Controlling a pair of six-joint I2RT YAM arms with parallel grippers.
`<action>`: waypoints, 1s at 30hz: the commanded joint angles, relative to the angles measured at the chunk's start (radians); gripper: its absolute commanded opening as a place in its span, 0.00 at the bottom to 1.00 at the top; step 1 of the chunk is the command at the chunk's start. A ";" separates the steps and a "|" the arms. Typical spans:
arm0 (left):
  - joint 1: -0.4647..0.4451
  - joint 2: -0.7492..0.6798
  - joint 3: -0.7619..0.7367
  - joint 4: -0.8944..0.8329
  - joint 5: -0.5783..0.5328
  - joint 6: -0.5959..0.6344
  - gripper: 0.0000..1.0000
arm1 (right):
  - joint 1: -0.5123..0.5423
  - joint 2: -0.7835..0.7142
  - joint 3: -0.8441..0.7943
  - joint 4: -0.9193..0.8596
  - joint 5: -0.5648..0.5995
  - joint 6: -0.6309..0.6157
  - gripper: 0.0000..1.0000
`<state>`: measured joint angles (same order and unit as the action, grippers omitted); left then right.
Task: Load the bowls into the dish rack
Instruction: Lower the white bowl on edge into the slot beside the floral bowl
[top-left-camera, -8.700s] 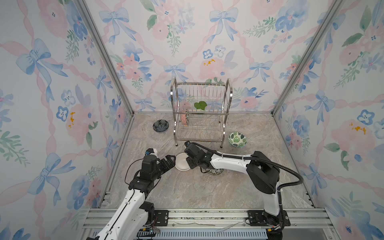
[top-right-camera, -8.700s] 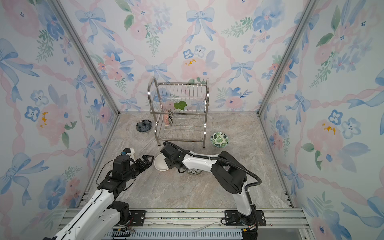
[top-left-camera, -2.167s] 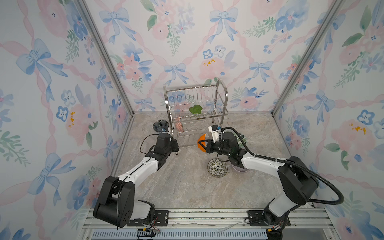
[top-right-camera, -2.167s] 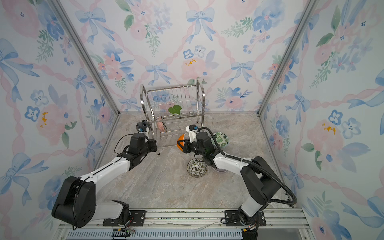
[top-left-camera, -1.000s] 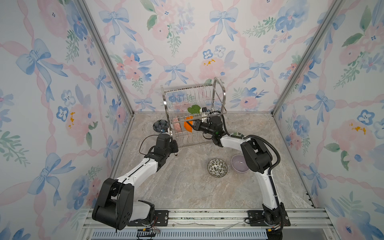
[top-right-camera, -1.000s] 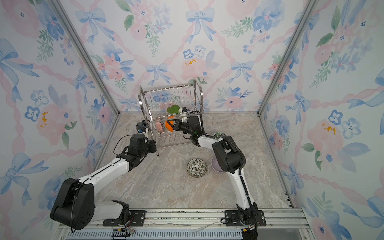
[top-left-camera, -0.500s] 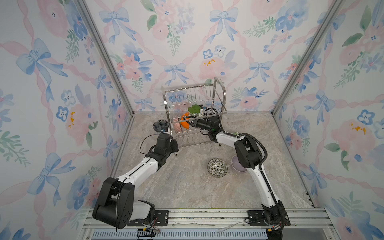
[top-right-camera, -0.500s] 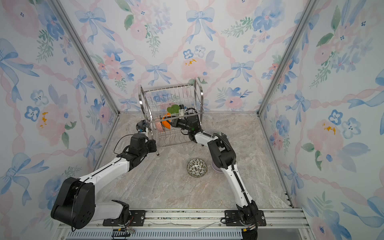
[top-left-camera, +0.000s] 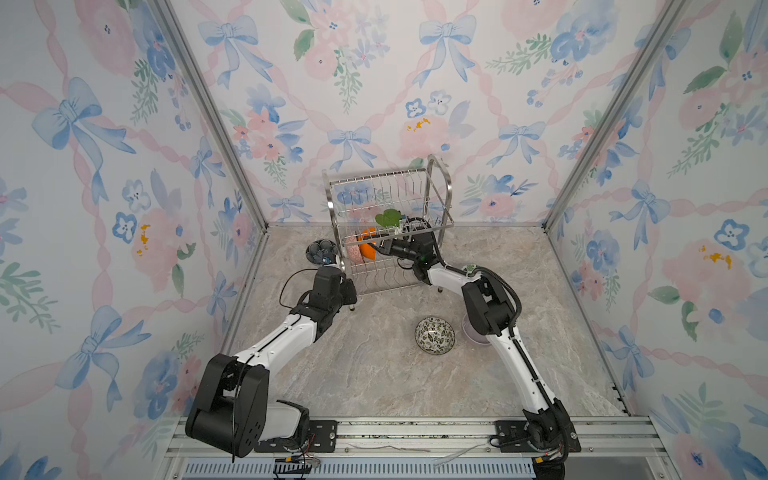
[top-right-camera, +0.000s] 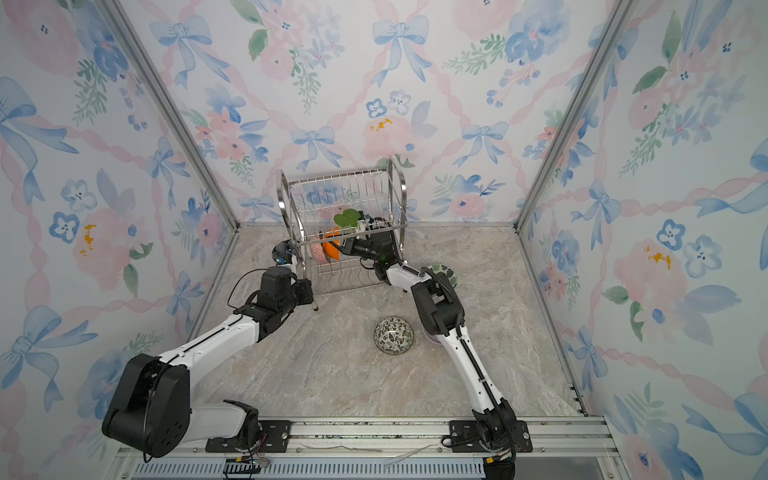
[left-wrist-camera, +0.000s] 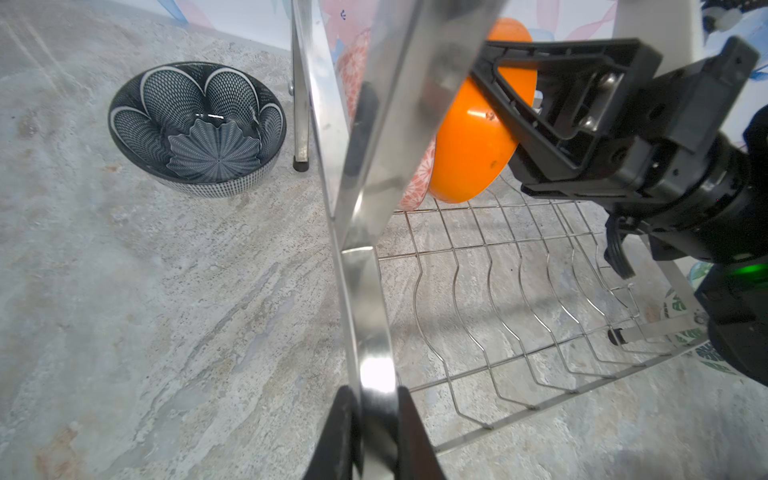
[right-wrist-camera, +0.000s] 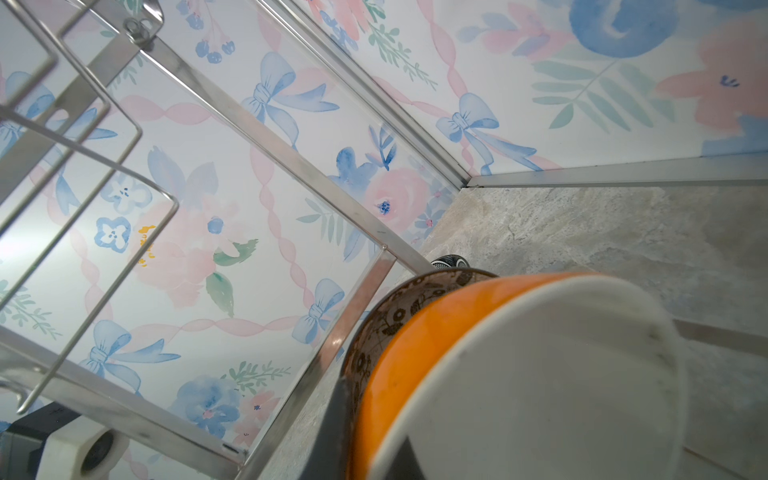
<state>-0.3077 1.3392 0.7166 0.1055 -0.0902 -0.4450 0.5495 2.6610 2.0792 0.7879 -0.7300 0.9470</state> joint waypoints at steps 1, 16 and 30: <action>-0.003 0.039 0.001 -0.073 0.014 -0.019 0.00 | 0.004 0.033 0.045 0.031 -0.041 0.036 0.00; -0.002 0.047 0.004 -0.075 0.015 -0.014 0.00 | 0.018 0.051 0.054 0.147 -0.019 0.141 0.00; -0.003 0.037 0.003 -0.076 0.015 -0.017 0.00 | 0.020 0.060 0.045 -0.016 0.028 0.021 0.00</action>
<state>-0.3077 1.3514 0.7280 0.1028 -0.0937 -0.4442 0.5655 2.6972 2.1063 0.8131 -0.7029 1.0088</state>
